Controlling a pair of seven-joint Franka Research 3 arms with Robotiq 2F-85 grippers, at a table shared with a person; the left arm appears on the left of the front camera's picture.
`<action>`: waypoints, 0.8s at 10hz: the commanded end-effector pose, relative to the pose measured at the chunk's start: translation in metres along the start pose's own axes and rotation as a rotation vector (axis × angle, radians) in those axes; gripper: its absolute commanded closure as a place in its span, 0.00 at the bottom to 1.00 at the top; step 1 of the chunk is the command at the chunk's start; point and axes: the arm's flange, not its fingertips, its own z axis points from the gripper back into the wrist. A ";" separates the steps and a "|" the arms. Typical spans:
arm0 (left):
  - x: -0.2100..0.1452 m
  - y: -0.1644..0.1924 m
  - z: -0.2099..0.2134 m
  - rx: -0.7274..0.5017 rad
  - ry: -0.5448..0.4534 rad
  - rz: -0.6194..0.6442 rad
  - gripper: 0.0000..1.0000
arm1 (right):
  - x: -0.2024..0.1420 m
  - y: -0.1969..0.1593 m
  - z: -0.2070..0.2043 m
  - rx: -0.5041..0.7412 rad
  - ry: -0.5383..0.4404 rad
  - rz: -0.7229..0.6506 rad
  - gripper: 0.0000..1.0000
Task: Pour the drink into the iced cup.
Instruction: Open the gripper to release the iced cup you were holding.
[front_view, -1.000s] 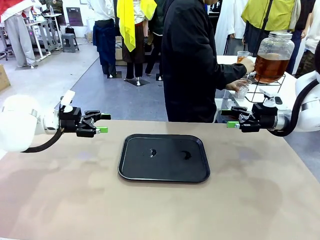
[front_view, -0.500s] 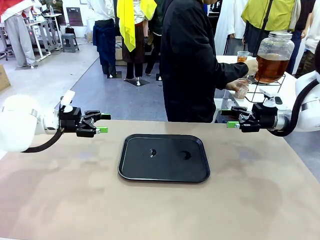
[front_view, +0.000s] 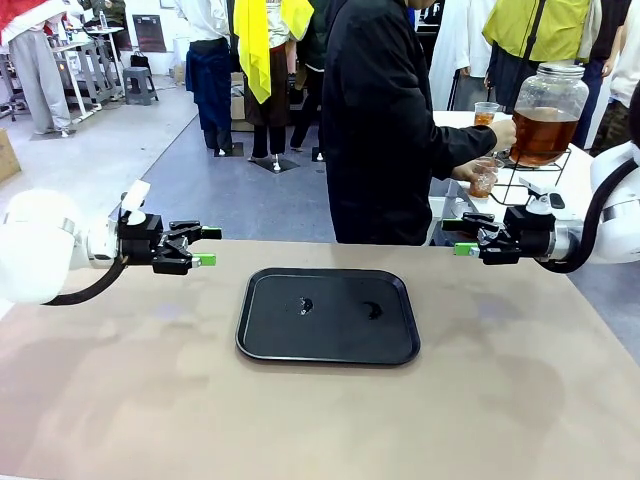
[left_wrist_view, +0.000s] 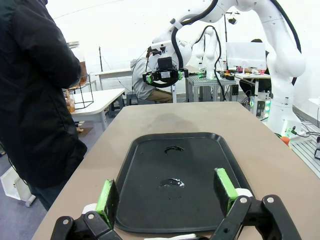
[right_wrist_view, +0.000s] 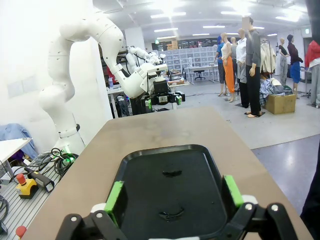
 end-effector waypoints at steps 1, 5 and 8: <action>0.002 0.001 0.000 0.000 -0.002 0.006 0.00 | 0.002 0.000 0.000 0.001 0.003 0.000 0.00; 0.002 0.001 0.000 0.000 -0.002 0.006 0.00 | 0.002 0.000 0.000 0.001 0.003 0.000 0.00; 0.002 0.001 0.000 0.000 -0.002 0.006 0.00 | 0.002 0.000 0.000 0.001 0.003 0.000 0.00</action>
